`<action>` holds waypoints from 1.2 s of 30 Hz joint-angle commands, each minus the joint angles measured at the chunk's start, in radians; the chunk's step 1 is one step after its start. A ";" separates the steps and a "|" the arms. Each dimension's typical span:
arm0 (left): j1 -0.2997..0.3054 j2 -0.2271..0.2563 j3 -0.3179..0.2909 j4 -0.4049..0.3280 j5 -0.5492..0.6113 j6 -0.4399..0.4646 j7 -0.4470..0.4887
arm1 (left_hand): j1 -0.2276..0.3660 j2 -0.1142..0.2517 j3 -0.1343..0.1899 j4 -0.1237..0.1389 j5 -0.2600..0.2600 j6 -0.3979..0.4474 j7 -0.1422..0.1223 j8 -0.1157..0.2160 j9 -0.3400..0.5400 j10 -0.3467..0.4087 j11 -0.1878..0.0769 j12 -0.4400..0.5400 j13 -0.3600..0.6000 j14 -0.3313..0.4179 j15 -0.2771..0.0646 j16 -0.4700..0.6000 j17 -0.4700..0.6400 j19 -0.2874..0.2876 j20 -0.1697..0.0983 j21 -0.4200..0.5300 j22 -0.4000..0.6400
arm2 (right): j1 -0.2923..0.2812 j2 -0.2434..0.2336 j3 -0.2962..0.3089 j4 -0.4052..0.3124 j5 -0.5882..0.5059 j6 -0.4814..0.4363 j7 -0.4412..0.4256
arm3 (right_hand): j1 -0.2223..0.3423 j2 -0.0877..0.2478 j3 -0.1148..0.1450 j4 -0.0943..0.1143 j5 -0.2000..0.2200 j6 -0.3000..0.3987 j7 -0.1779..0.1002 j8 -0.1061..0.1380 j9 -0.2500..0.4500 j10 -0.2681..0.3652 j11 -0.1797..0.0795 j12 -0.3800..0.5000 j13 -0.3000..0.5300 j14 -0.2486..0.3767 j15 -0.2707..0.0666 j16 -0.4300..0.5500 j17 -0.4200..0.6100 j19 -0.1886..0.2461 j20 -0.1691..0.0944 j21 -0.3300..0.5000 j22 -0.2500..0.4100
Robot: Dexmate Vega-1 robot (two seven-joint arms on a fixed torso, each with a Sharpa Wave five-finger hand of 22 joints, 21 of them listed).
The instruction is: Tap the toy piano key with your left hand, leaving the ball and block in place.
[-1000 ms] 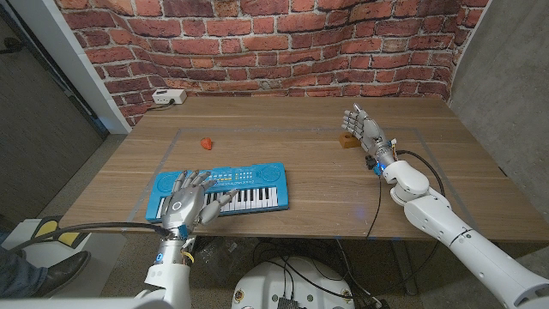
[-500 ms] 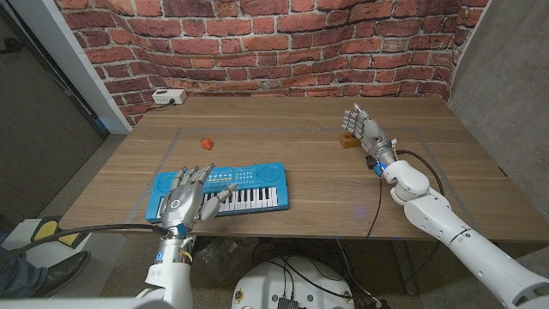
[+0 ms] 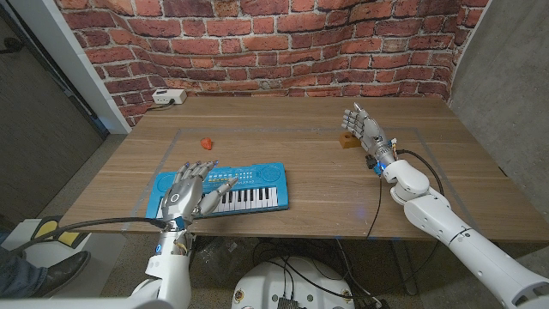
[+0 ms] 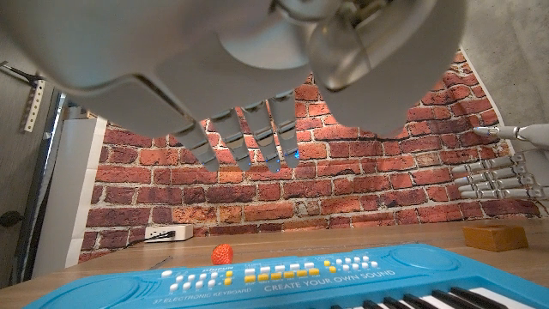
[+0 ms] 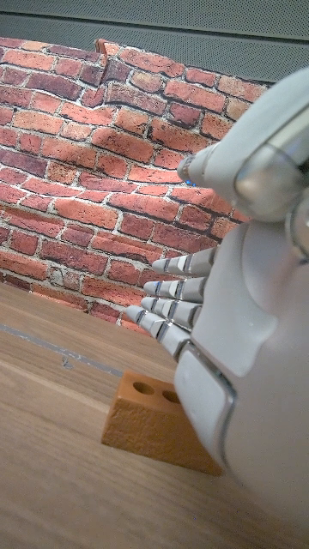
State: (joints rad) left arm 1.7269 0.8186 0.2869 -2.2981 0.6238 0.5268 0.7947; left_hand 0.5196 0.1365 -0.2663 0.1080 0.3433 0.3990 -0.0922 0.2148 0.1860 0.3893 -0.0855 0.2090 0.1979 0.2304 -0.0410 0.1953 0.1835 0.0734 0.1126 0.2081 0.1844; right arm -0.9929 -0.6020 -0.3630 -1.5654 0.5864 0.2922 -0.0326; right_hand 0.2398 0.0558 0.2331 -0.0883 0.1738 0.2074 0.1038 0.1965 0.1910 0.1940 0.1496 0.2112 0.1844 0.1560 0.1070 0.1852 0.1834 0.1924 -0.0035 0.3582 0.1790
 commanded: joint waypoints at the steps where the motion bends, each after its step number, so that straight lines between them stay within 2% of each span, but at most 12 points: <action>1: -0.049 -0.017 -0.070 0.060 -0.125 -0.201 -0.023 | -0.003 -0.002 -0.007 0.001 0.000 0.018 0.007 0.006 0.000 0.004 0.004 0.000 0.003 0.008 -0.004 0.000 0.005 0.007 0.005 0.004 0.001 | 0.008 0.011 -0.005 0.012 -0.006 0.017 0.008 | -0.008 0.002 0.005 -0.005 0.003 0.007 0.001 0.001 0.000 0.008 0.000 0.003 0.004 0.006 0.000 0.003 0.003 0.008 0.000 -0.006 0.002; 3: -0.065 -0.030 -0.080 0.080 -0.161 -0.249 -0.029 | -0.004 -0.002 -0.008 0.002 0.000 0.023 0.009 0.006 0.000 -0.003 0.017 -0.002 0.002 0.008 -0.002 0.000 0.005 0.012 0.007 0.005 0.001 | 0.011 0.013 -0.007 0.013 -0.007 0.019 0.008 | -0.008 0.002 0.005 -0.005 0.003 0.007 0.001 0.001 0.000 0.008 0.000 0.003 0.004 0.006 0.000 0.003 0.003 0.008 0.000 -0.006 0.002; 9: -0.141 -0.071 -0.088 0.172 -0.276 -0.435 -0.046 | -0.007 0.000 -0.011 0.006 -0.002 0.029 0.028 0.004 0.000 -0.007 0.024 -0.003 0.002 0.009 0.004 0.000 0.005 0.017 0.009 0.007 0.001 | 0.020 0.023 -0.010 0.026 -0.011 0.035 0.013 | -0.008 0.002 0.005 -0.006 0.003 0.006 0.001 0.001 0.000 0.008 0.000 0.003 0.004 0.005 0.000 0.002 0.003 0.009 -0.001 -0.007 0.002; 11: -0.164 -0.073 -0.083 0.186 -0.272 -0.455 -0.053 | -0.008 0.000 -0.012 0.007 -0.003 0.037 0.039 0.006 0.000 -0.007 0.024 -0.003 0.002 0.009 0.006 0.001 0.005 0.021 0.011 0.008 0.001 | 0.024 0.026 -0.012 0.033 -0.018 0.044 0.015 | -0.008 0.002 0.005 -0.006 0.003 0.006 0.002 0.001 0.000 0.008 0.000 0.003 0.004 0.007 0.001 0.003 0.003 0.009 0.000 -0.008 0.002; 15: -0.208 -0.082 -0.086 0.227 -0.322 -0.540 -0.084 | -0.010 0.002 -0.013 0.009 -0.004 0.045 0.045 0.007 0.000 -0.007 0.024 -0.003 0.002 0.010 0.007 0.001 0.006 0.025 0.014 0.009 0.002 | 0.030 0.033 -0.012 0.041 -0.025 0.060 0.014 | -0.009 0.000 0.004 -0.006 0.003 0.003 0.003 0.000 0.000 0.008 0.000 0.003 0.004 0.007 0.002 0.003 0.003 0.009 0.000 -0.009 0.002; 19: -0.255 -0.103 -0.090 0.282 -0.404 -0.647 -0.123 | -0.011 0.003 -0.014 0.011 -0.006 0.055 0.045 0.009 0.000 -0.008 0.023 -0.003 0.002 0.010 0.009 0.001 0.006 0.029 0.014 0.010 0.002 | 0.032 0.039 -0.009 0.049 -0.025 0.082 0.020 | -0.009 -0.002 0.003 -0.007 0.003 -0.007 0.007 -0.004 0.000 0.008 0.000 0.003 0.004 0.007 0.002 0.003 0.003 0.010 -0.001 -0.010 0.002; 23: -0.302 -0.136 -0.087 0.336 -0.485 -0.743 -0.162 | -0.012 0.006 -0.014 0.013 -0.009 0.053 0.034 0.003 -0.001 -0.002 0.017 0.000 0.002 0.028 0.013 0.007 0.006 0.059 0.018 0.019 0.002 | 0.032 0.054 -0.003 0.066 -0.026 0.118 0.018 | -0.010 -0.002 0.002 -0.007 0.003 -0.007 0.007 -0.004 0.000 0.008 0.000 0.003 0.004 0.007 0.001 0.003 0.003 0.011 -0.001 -0.010 0.002; 26: -0.342 -0.155 -0.078 0.389 -0.576 -0.816 -0.226 | -0.011 0.007 -0.015 0.014 -0.011 0.046 0.037 -0.001 -0.001 0.000 0.025 0.001 0.002 0.030 0.013 0.007 0.005 0.069 0.016 0.022 0.002 | 0.036 0.058 -0.003 0.079 -0.029 0.131 0.024 | -0.010 -0.003 0.002 -0.008 0.003 -0.006 0.008 -0.004 0.000 0.008 0.000 0.003 0.004 0.006 0.000 0.002 0.003 0.011 -0.001 -0.011 0.002; 31: -0.399 -0.170 -0.069 0.433 -0.693 -0.839 -0.326 | -0.011 0.008 -0.015 0.015 -0.014 0.032 0.046 -0.008 -0.001 -0.010 0.035 -0.004 0.001 0.022 0.018 0.002 0.005 0.071 0.015 0.021 0.002 | 0.041 0.057 -0.002 0.092 -0.027 0.142 0.036 | -0.010 -0.004 0.001 -0.008 0.003 -0.008 0.013 -0.004 0.000 0.008 0.000 0.003 0.004 0.007 0.001 0.002 0.003 0.012 -0.001 -0.012 0.002; 36: -0.443 -0.144 -0.067 0.434 -0.819 -0.786 -0.447 | -0.014 0.007 -0.018 0.018 -0.021 -0.001 0.062 -0.022 0.000 -0.050 0.048 -0.016 0.001 -0.010 0.031 -0.009 0.005 0.057 0.022 0.012 0.002 | 0.038 0.055 0.008 0.092 -0.025 0.150 0.031 | -0.013 -0.007 -0.001 -0.008 0.003 -0.016 0.020 -0.006 0.000 0.028 -0.003 0.010 0.004 0.007 0.002 0.003 0.003 0.013 -0.002 -0.015 0.002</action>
State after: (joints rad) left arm 1.3882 0.6765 0.2107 -1.9303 0.0401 -0.2243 0.5413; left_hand 0.5060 0.1439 -0.2784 0.1201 0.3280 0.4112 -0.0360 0.1989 0.1862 0.3572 -0.0416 0.1971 0.1976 0.2333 -0.0119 0.1937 0.1835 0.1376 0.1304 0.2234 0.1842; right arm -0.9577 -0.5510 -0.3671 -1.4916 0.5617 0.4109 -0.0061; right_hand 0.2343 0.0503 0.2304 -0.0910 0.1738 0.1954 0.1153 0.1917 0.1910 0.2045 0.1481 0.2126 0.1844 0.1562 0.1066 0.1852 0.1834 0.1960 -0.0001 0.3464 0.1790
